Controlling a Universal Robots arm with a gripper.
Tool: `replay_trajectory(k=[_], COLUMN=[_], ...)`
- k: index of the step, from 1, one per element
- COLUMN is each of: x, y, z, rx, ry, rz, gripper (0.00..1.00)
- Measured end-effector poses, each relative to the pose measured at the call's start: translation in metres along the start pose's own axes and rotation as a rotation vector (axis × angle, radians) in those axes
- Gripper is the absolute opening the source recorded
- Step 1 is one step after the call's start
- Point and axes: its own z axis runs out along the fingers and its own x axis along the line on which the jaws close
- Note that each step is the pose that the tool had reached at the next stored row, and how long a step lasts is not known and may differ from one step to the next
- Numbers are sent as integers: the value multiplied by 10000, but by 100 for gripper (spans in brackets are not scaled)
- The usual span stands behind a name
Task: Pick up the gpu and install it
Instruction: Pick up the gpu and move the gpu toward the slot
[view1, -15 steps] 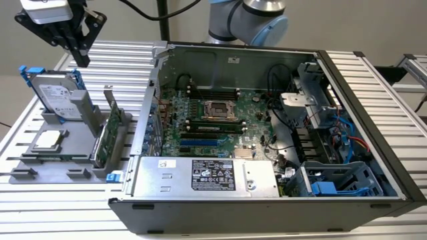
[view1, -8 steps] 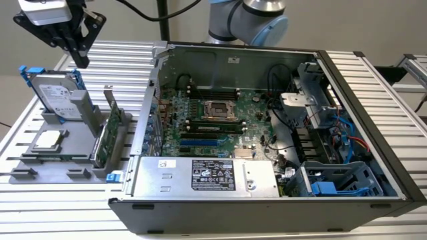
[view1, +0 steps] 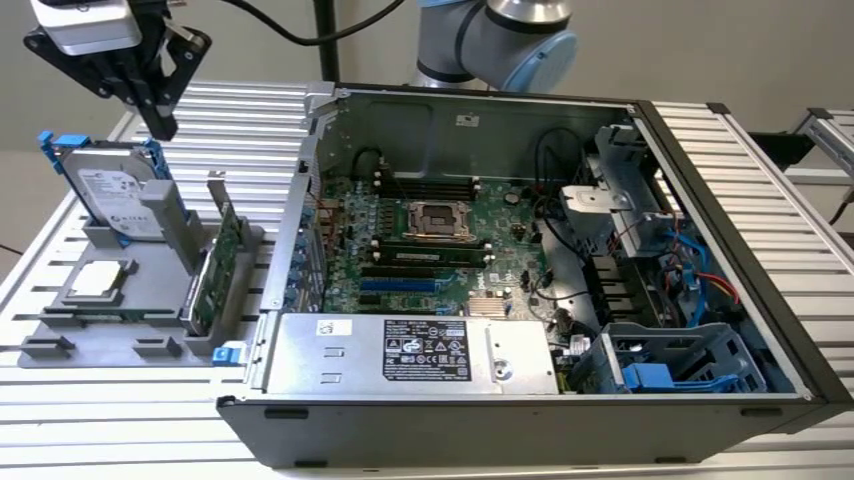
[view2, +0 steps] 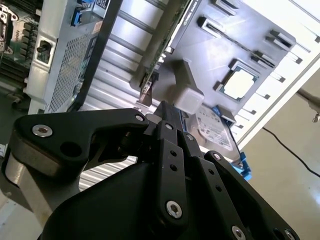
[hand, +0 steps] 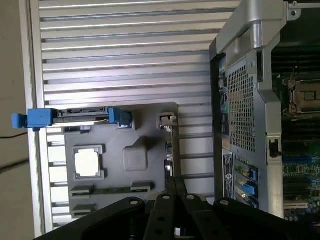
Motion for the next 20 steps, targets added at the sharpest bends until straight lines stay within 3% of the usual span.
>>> replay_trajectory(k=[20], x=[-56], y=[-147], z=[-6], rx=[0], ry=[2], rz=[0], gripper=[0])
